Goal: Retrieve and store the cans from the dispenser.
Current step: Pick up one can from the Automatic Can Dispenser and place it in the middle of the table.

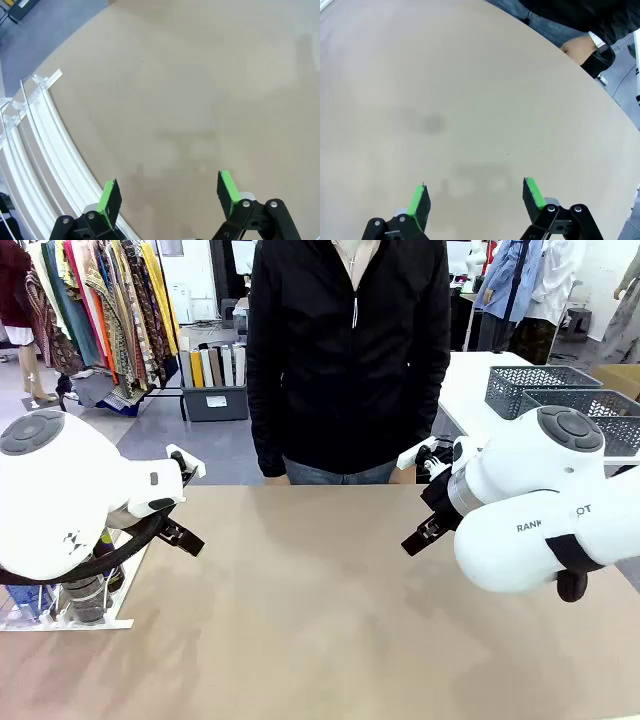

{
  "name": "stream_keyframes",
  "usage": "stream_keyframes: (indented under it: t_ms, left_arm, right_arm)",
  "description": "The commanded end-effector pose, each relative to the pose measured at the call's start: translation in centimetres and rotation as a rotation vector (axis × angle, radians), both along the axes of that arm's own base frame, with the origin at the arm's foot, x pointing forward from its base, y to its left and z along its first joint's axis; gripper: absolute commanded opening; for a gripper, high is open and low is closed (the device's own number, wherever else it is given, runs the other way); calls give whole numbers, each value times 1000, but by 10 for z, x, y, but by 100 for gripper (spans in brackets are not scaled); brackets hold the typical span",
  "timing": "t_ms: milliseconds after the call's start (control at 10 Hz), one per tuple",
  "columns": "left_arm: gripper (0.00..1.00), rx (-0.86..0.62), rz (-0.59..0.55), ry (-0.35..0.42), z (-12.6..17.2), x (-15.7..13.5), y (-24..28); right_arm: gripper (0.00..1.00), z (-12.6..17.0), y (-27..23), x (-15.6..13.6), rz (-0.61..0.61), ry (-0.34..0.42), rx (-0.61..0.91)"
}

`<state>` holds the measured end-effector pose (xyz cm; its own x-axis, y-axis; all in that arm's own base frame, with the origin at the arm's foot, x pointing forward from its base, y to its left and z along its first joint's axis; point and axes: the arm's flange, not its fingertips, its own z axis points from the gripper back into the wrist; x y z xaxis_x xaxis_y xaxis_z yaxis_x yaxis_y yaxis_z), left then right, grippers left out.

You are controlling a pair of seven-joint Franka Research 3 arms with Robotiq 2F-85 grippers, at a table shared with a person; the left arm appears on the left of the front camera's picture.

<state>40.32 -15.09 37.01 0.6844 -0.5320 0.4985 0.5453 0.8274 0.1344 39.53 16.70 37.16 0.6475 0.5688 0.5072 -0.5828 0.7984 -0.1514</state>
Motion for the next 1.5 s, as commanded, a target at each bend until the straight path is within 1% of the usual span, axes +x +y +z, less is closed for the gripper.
stream_keyframes:
  t_ms: [0, 1400]
  left_arm:
    - [100, 0, 0, -1, 0, 0, 0]
    - [100, 0, 0, -1, 0, 0, 0]
  right_arm:
    - [100, 0, 0, 0, 0, 0, 0]
    - [100, 0, 0, 0, 0, 0, 0]
